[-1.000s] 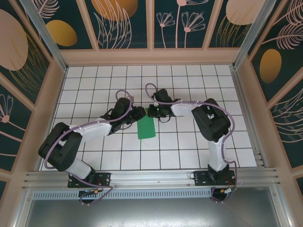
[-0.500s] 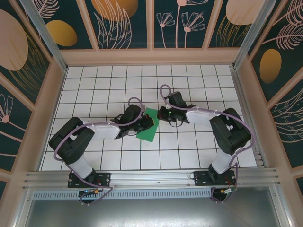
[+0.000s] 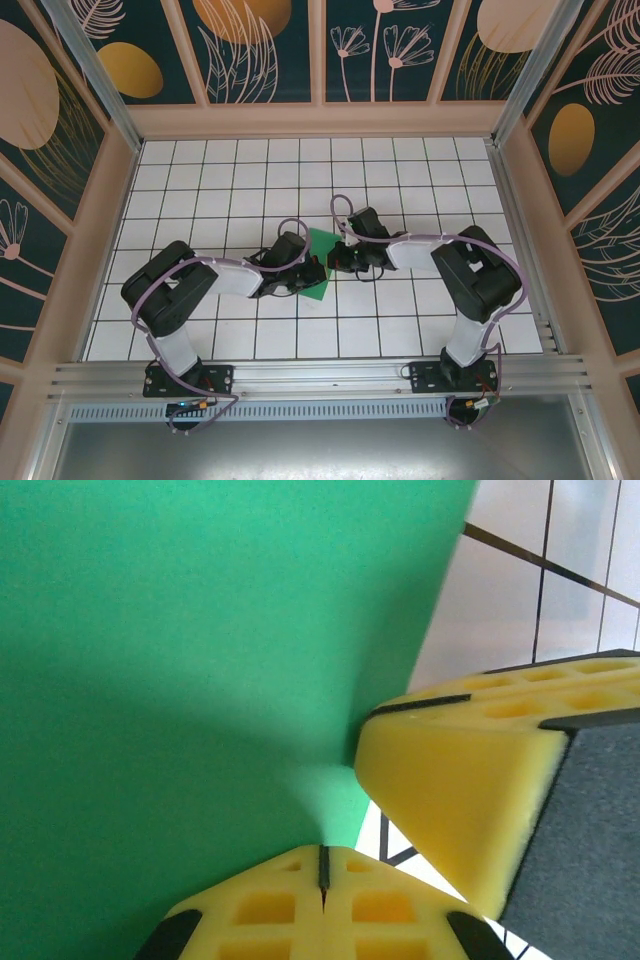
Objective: Fold a paper plane with a square sheet of paper (pick it up from the middle)
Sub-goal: Fold the square sheet of paper in half at the center of the table.
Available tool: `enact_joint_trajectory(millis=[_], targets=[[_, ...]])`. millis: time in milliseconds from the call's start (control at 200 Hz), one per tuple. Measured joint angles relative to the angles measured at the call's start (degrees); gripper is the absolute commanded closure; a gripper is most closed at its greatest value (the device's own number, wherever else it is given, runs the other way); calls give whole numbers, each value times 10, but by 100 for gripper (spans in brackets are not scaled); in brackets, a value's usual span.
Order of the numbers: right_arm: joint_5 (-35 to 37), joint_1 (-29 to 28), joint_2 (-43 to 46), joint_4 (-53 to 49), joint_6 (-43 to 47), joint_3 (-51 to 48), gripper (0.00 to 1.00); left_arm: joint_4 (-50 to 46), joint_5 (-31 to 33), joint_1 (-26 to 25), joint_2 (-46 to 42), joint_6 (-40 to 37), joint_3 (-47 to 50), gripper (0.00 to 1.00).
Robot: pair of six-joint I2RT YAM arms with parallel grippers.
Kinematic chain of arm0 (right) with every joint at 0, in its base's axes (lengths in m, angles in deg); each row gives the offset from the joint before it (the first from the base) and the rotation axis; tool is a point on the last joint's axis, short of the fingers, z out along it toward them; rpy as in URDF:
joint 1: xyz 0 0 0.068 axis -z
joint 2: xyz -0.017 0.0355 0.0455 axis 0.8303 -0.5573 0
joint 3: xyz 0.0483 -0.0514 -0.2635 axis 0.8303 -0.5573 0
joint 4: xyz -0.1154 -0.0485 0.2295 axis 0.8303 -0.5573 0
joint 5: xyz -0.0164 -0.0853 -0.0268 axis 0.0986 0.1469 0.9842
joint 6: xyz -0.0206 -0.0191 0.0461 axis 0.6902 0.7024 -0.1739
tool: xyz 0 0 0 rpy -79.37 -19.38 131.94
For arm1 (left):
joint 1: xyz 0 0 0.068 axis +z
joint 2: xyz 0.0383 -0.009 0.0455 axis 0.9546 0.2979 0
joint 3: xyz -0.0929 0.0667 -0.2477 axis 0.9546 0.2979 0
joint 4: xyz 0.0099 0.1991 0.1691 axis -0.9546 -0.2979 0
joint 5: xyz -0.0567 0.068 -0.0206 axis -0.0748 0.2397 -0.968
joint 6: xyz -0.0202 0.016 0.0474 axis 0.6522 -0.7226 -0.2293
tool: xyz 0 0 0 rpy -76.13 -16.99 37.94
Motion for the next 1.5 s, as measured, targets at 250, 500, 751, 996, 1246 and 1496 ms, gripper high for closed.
enact_joint_trajectory(millis=[250,500,751,996,1246,1496], targets=[[2,0,-16,-4,11,9,100,-2,0,0,0,0,0,100],[-4,7,-26,-17,24,24,100,-17,2,0,3,1,-9,100],[-66,41,-58,-43,42,56,100,-18,4,0,4,0,-10,100],[-99,93,-102,-59,63,112,100,-12,4,0,5,0,-8,100],[-45,136,-140,-73,85,187,100,-7,4,0,5,0,-5,100],[36,144,-107,-78,88,177,99,-59,4,0,5,-7,-37,80]])
